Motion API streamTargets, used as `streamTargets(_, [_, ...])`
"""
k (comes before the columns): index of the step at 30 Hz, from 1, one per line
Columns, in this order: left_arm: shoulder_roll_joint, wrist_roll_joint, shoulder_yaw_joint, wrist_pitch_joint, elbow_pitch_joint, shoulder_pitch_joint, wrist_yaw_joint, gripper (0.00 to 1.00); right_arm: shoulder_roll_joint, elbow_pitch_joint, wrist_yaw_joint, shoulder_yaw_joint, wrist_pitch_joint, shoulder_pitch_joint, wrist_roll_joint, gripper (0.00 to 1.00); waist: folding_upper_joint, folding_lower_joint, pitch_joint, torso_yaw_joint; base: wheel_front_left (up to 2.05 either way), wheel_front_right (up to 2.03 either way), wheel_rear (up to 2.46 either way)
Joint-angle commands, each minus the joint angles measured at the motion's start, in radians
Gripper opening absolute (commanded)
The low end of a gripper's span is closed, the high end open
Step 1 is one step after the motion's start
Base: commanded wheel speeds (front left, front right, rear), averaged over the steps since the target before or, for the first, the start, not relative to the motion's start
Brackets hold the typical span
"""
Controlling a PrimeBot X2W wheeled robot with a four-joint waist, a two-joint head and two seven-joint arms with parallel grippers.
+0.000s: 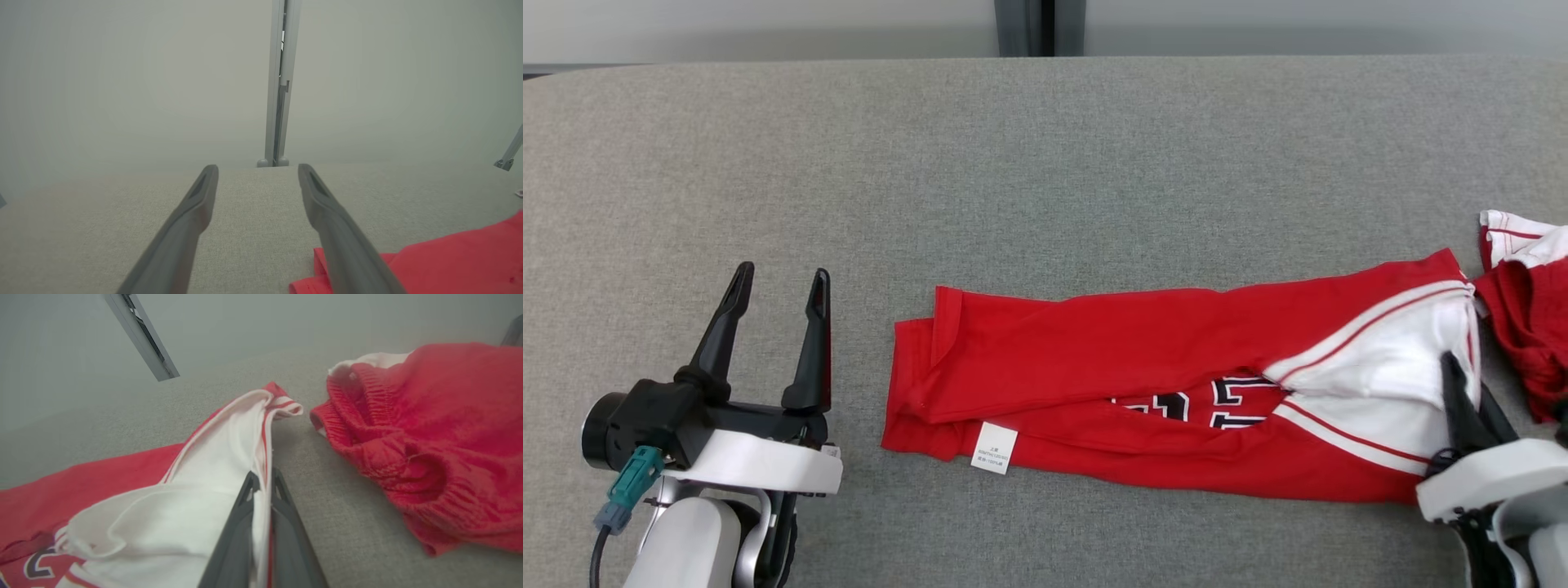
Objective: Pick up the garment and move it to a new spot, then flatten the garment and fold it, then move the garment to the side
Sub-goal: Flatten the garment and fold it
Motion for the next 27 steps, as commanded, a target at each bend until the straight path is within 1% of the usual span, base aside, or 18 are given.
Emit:
streamTargets(1, [0.002, 0.013, 0.007, -0.004, -0.004, -0.006, -0.004, 1.00, 0.011, -0.040, 0.000, 0.016, 0.016, 0.007, 0.014, 0.00, 0.0000, 0.0000, -0.005, -0.002, 0.00, 0.00, 0.00])
streamTargets(3, [0.001, 0.014, 0.007, -0.004, -0.003, -0.001, -0.006, 1.00, 0.025, -0.114, 0.000, 0.043, 0.043, 0.011, 0.013, 0.00, 0.0000, 0.0000, -0.012, -0.004, 0.00, 0.00, 0.00])
streamTargets(9, [-0.003, 0.013, 0.001, -0.004, -0.001, 0.001, -0.018, 1.00, 0.079, -0.374, 0.000, 0.189, 0.133, 0.010, 0.016, 0.00, 0.0000, 0.0000, -0.028, 0.001, 0.00, 0.00, 0.00])
streamTargets(11, [-0.007, 0.012, -0.002, -0.004, 0.003, -0.001, -0.022, 1.00, 0.096, -0.434, 0.000, 0.247, 0.152, -0.003, 0.027, 0.00, 0.0000, 0.0000, -0.031, 0.008, 0.00, 0.00, 0.00])
streamTargets(13, [-0.011, 0.012, -0.008, -0.004, 0.005, -0.005, -0.023, 1.00, 0.111, -0.466, 0.000, 0.311, 0.172, -0.019, 0.041, 0.00, 0.0000, 0.0000, -0.032, 0.017, 0.00, 0.00, 0.00])
streamTargets(15, [-0.015, 0.014, -0.013, -0.004, 0.007, -0.010, -0.029, 1.00, 0.122, -0.473, 0.000, 0.376, 0.180, -0.043, 0.053, 0.00, 0.0000, 0.0000, -0.032, 0.029, 0.00, 0.00, 0.00])
streamTargets(16, [-0.015, 0.014, -0.013, -0.004, 0.007, -0.010, -0.029, 1.00, 0.122, -0.473, 0.000, 0.376, 0.180, -0.043, 0.053, 0.00, 0.0000, 0.0000, -0.032, 0.029, 0.00, 0.00, 0.00])
streamTargets(19, [-0.021, 0.011, -0.015, -0.004, 0.015, -0.013, -0.031, 1.00, 0.136, -0.441, 0.000, 0.477, 0.179, -0.089, 0.073, 0.00, 0.0000, 0.0000, -0.030, 0.049, 0.00, 0.00, 0.00])
streamTargets(23, [-0.030, 0.011, -0.021, -0.004, 0.023, -0.023, -0.040, 1.00, 0.143, -0.341, 0.000, 0.580, 0.144, -0.157, 0.114, 0.00, 0.0000, 0.0000, -0.022, 0.078, 0.00, 0.00, 0.00])
streamTargets(27, [-0.037, 0.017, -0.030, -0.004, 0.034, -0.030, -0.048, 1.00, 0.143, -0.222, 0.000, 0.689, 0.079, -0.235, 0.190, 0.00, 0.0000, 0.0000, -0.011, 0.100, 0.00, 0.00, 0.00])
